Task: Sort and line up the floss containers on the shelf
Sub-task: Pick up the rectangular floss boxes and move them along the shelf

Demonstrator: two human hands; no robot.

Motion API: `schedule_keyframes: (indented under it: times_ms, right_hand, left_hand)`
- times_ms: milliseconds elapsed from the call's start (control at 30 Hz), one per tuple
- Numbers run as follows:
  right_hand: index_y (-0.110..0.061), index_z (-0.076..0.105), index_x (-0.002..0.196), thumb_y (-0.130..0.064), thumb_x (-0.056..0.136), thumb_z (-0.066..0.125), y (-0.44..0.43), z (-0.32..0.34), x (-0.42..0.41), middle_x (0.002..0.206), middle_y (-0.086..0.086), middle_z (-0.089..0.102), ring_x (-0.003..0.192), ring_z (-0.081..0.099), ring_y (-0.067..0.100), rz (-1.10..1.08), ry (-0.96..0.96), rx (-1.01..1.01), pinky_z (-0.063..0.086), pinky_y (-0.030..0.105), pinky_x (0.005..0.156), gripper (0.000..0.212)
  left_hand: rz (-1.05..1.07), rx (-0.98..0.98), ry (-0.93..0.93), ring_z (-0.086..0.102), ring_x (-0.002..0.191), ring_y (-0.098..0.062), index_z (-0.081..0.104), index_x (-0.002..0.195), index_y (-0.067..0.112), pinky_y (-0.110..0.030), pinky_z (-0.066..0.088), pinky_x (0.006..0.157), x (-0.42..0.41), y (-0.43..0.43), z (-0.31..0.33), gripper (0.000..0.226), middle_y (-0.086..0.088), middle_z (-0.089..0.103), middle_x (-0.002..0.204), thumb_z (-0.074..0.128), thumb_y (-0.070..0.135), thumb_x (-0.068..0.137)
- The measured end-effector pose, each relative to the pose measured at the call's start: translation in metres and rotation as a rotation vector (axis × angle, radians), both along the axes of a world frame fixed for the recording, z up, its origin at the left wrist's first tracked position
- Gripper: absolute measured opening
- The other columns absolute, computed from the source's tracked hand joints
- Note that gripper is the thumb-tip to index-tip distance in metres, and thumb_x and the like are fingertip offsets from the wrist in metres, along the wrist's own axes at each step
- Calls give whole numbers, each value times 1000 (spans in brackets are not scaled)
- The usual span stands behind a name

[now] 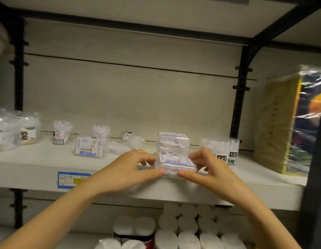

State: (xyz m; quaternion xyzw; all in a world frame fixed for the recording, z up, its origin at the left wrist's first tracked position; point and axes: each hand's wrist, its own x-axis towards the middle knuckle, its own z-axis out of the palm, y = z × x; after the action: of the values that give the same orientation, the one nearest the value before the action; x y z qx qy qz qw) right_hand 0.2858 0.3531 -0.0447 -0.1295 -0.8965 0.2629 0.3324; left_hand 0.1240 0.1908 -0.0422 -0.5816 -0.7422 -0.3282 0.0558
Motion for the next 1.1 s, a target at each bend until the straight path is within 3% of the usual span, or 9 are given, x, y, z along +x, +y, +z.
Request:
schedule_keyframes:
  times_ms: [100, 167, 367, 567, 667, 800, 933, 1000, 1100]
  right_hand:
    - [-25, 53, 104, -61, 59, 69, -1, 2, -5, 100, -13, 62, 81, 59, -1, -43, -29, -9, 47, 18, 75, 60]
    - [-23, 54, 105, -55, 64, 72, 0, 4, -9, 103, -11, 62, 80, 59, 0, -74, -55, -10, 49, 22, 77, 55]
    - [-22, 56, 110, -54, 66, 73, 6, 10, -20, 104, -12, 61, 86, 61, 4, -142, -162, 13, 50, 27, 83, 56]
    - [-25, 49, 126, -53, 79, 60, -2, 10, -11, 129, -8, 54, 106, 56, 8, -158, -240, 108, 45, 28, 95, 56]
    - [-33, 41, 129, -55, 83, 52, -14, 5, -1, 131, -16, 47, 122, 43, 5, -192, -133, 295, 35, 20, 95, 52]
    - [-45, 50, 108, -67, 75, 36, -54, 10, -13, 105, -38, 50, 106, 47, -9, -15, 13, 427, 38, 8, 84, 42]
    - [-41, 57, 105, -51, 84, 47, -88, 17, -64, 101, -30, 60, 97, 55, -9, 148, -50, 412, 44, 16, 85, 25]
    - [-38, 57, 107, -39, 89, 52, -102, 24, -93, 104, -28, 60, 94, 56, -7, 180, -59, 368, 47, 19, 86, 19]
    - [-29, 52, 124, -36, 92, 51, -116, 39, -136, 120, -17, 57, 94, 56, -1, 139, -106, 324, 48, 24, 90, 33]
  left_hand:
    - [48, -79, 32, 53, 97, -5, 67, 102, 26, -24, 42, 91, -3, 3, 3, 54, 10, 62, 100, 48, 70, 74]
    - [58, -97, -2, 56, 96, -9, 68, 95, 20, -26, 42, 90, -2, 5, 7, 45, 5, 63, 99, 51, 59, 81]
    - [84, -205, -44, 60, 95, -13, 69, 90, 22, -29, 46, 87, -4, 16, 16, 34, 4, 66, 99, 56, 52, 82]
    - [120, -240, -5, 58, 100, -16, 67, 96, 19, -32, 44, 91, -2, 17, 17, 37, 4, 63, 105, 54, 51, 84]
    - [160, -116, 77, 56, 99, -8, 62, 107, 27, -30, 46, 90, -3, -5, 17, 32, 11, 61, 108, 49, 48, 87]
    - [217, 144, 41, 61, 84, -6, 66, 92, 28, -24, 47, 74, -22, -60, 18, 24, 11, 69, 86, 47, 41, 87]
    - [316, 310, -56, 61, 75, -6, 64, 84, 30, -20, 47, 70, -59, -113, 24, 19, 9, 66, 76, 49, 22, 92]
    - [355, 306, -69, 60, 81, -5, 63, 86, 30, -22, 46, 72, -81, -127, 28, 19, 9, 65, 81, 48, 19, 93]
    - [335, 202, -81, 59, 93, -12, 62, 99, 27, -29, 47, 85, -113, -133, 36, 17, 6, 64, 100, 48, 19, 93]
